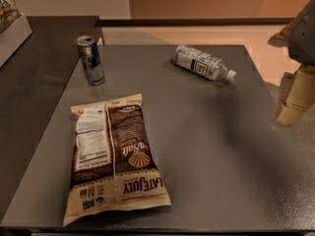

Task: Move blue plastic bottle near brown chip bag

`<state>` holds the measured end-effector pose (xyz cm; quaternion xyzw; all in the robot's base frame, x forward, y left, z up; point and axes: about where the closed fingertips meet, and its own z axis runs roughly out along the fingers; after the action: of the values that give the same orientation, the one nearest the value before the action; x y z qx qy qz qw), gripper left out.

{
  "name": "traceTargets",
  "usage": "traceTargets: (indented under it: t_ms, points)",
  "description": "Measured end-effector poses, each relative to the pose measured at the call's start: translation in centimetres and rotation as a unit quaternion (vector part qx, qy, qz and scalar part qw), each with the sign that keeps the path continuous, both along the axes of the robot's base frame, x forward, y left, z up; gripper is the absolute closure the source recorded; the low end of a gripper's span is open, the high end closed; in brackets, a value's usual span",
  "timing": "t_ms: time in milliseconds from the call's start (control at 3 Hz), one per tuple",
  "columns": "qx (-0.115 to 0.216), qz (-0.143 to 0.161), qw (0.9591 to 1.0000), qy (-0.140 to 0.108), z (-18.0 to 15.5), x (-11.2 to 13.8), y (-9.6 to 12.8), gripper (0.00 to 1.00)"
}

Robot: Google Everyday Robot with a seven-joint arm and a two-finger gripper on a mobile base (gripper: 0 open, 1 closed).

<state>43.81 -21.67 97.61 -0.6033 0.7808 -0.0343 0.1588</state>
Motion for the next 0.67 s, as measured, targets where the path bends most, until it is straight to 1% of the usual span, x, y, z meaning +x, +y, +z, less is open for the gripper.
traceTargets:
  t_ms: [333, 667]
  points:
    - [0.001, 0.002, 1.0000, -0.001, 0.1, 0.1, 0.1, 0.00]
    - [0.006, 0.006, 1.0000, 0.002, -0.6, 2.0, 1.0, 0.00]
